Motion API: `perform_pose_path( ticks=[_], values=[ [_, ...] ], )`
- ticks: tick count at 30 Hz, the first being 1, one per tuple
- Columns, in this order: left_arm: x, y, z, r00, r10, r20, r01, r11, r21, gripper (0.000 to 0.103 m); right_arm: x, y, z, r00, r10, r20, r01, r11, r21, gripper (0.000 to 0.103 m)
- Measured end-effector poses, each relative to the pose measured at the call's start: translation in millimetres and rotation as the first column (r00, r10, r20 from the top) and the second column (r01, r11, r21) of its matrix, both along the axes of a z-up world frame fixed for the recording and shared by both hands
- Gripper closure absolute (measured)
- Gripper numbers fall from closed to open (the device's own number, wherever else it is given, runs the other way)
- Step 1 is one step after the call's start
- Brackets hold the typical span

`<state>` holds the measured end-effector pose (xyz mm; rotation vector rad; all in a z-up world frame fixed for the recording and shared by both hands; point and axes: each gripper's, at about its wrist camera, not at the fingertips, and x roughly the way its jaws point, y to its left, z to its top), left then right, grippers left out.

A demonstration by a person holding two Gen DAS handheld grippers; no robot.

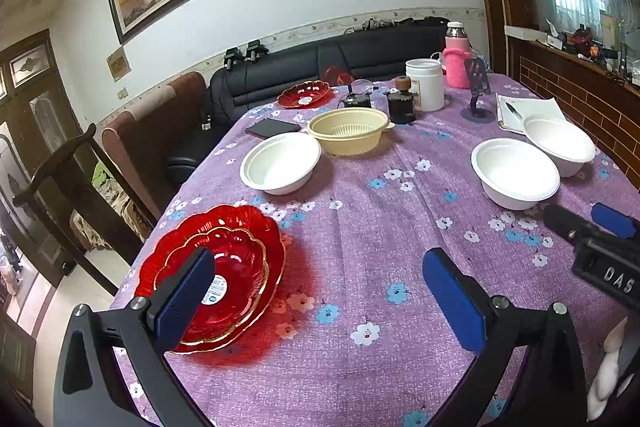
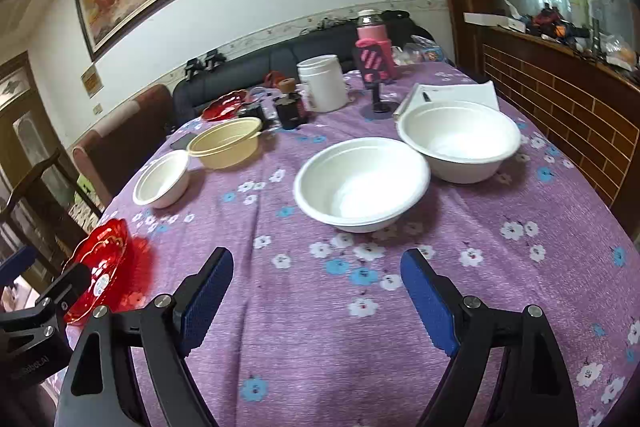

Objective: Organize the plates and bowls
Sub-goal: 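Move both grippers toward the white paper bowls, then grasp the rim of a white paper bowl with both grippers and lift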

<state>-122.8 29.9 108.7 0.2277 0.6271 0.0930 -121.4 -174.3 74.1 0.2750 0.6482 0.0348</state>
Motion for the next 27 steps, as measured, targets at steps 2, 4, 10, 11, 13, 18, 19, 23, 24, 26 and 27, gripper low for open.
perform_pose_path(
  ticks=[2,4,10,11,13,18,19,23,24,26,27],
  values=[
    [3.0,-1.9,-2.5,1.000,-0.005,-0.010,0.005,1.000,-0.003,0.000,0.4,-5.7,-1.8,1.000,-0.010,-0.003,0.010,1.000,0.007,0.014],
    [6.4,-3.7,-4.8,1.000,-0.010,-0.022,0.010,1.000,-0.004,0.000,0.6,-10.4,-2.8,1.000,-0.019,-0.002,0.019,1.000,0.004,0.014],
    [29.4,-0.8,-11.4,0.989,-0.079,-0.126,0.065,0.992,-0.109,0.000,9.9,-41.0,0.7,0.996,-0.083,-0.017,0.083,0.996,0.011,0.014],
    [33.9,-1.4,-13.2,0.984,-0.096,-0.147,0.076,0.988,-0.135,0.000,13.3,-48.7,2.4,0.995,-0.099,-0.022,0.099,0.995,0.015,0.014],
    [43.5,-3.0,-16.4,0.975,-0.131,-0.182,0.097,0.978,-0.185,0.000,20.9,-62.3,5.3,0.992,-0.123,-0.033,0.124,0.992,0.026,0.014],
    [65.3,-15.6,-14.5,0.970,-0.157,-0.188,0.116,0.970,-0.212,0.000,50.7,-86.8,1.7,0.982,-0.160,-0.097,0.168,0.982,0.082,0.014],
    [70.6,-18.7,-12.6,0.971,-0.159,-0.179,0.120,0.969,-0.214,0.000,58.7,-90.7,-2.0,0.981,-0.156,-0.118,0.169,0.980,0.110,0.014],
    [102.1,-27.9,-6.3,0.968,-0.177,-0.176,0.128,0.957,-0.259,0.000,89.1,-95.6,-22.5,0.973,-0.137,-0.188,0.174,0.965,0.194,0.014],
    [111.1,-28.9,-6.7,0.966,-0.179,-0.188,0.122,0.952,-0.281,0.000,96.0,-94.9,-27.4,0.970,-0.135,-0.203,0.176,0.963,0.202,0.014],
    [133.6,-31.1,-10.8,0.957,-0.191,-0.219,0.108,0.933,-0.342,0.000,104.8,-92.4,-34.7,0.969,-0.132,-0.209,0.177,0.961,0.213,0.015],
    [142.8,-32.9,-13.1,0.953,-0.197,-0.231,0.104,0.927,-0.361,0.000,106.9,-91.7,-37.0,0.971,-0.137,-0.197,0.179,0.961,0.213,0.015]
  ],
)
